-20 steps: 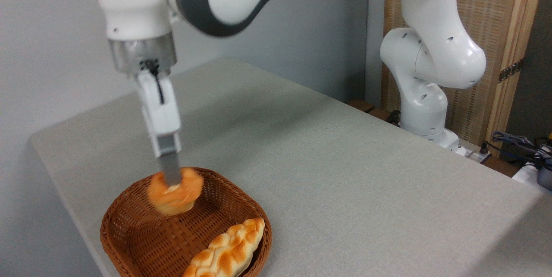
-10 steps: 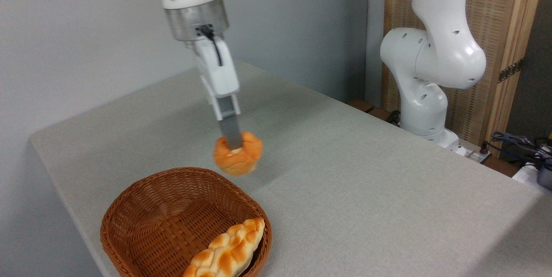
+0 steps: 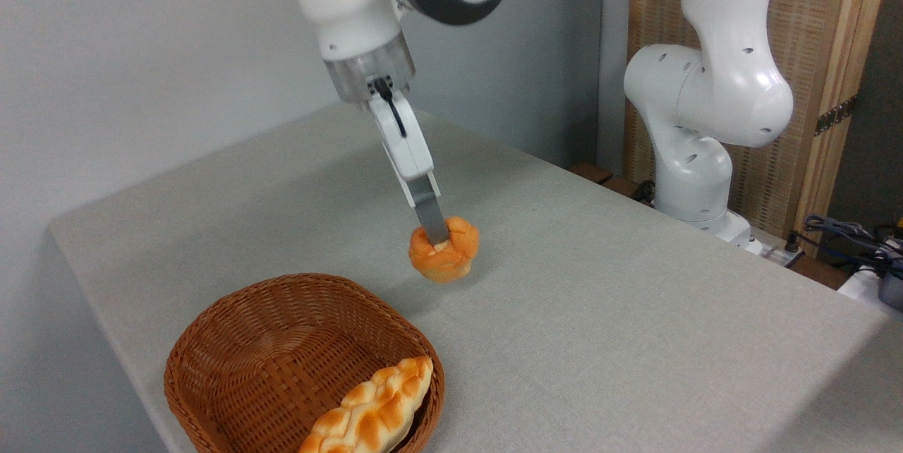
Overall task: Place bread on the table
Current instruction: 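Lower the bun onto the table and open the gripper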
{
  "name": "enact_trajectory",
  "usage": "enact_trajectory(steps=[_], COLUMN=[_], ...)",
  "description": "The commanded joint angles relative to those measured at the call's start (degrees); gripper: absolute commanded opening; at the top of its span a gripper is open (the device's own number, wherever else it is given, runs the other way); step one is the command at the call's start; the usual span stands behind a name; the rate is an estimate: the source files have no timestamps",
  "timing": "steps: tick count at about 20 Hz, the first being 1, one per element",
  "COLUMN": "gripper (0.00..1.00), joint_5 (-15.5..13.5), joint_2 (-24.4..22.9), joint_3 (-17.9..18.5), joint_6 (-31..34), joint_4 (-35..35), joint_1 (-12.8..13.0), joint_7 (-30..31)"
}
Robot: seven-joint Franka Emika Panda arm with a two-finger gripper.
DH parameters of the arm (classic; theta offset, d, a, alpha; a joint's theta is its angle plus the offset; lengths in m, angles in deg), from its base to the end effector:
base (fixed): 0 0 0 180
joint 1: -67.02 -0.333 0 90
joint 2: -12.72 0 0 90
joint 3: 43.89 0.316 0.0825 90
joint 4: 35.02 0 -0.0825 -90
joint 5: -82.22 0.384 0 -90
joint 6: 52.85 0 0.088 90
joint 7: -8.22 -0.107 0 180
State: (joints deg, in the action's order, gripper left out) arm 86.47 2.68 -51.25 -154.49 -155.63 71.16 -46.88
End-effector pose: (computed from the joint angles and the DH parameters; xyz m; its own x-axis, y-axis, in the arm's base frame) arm 0.4763 -0.0927 0.4811 0.3703 -0.9141 -0.1652 -0.9192 -0.3863 0.0767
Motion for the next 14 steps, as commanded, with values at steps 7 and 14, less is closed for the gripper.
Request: enact_trajectory(steps=[7, 14], gripper=[1.00, 1.00], joint_5=[-0.1, -3.2], joint_2=[2.2, 2.1], joint_3=[0.2, 0.4], joint_6=[-0.5, -0.5], joint_4=[-1.3, 4.0], joint_1=[2.6, 3.1], joint_7=[1.0, 11.7])
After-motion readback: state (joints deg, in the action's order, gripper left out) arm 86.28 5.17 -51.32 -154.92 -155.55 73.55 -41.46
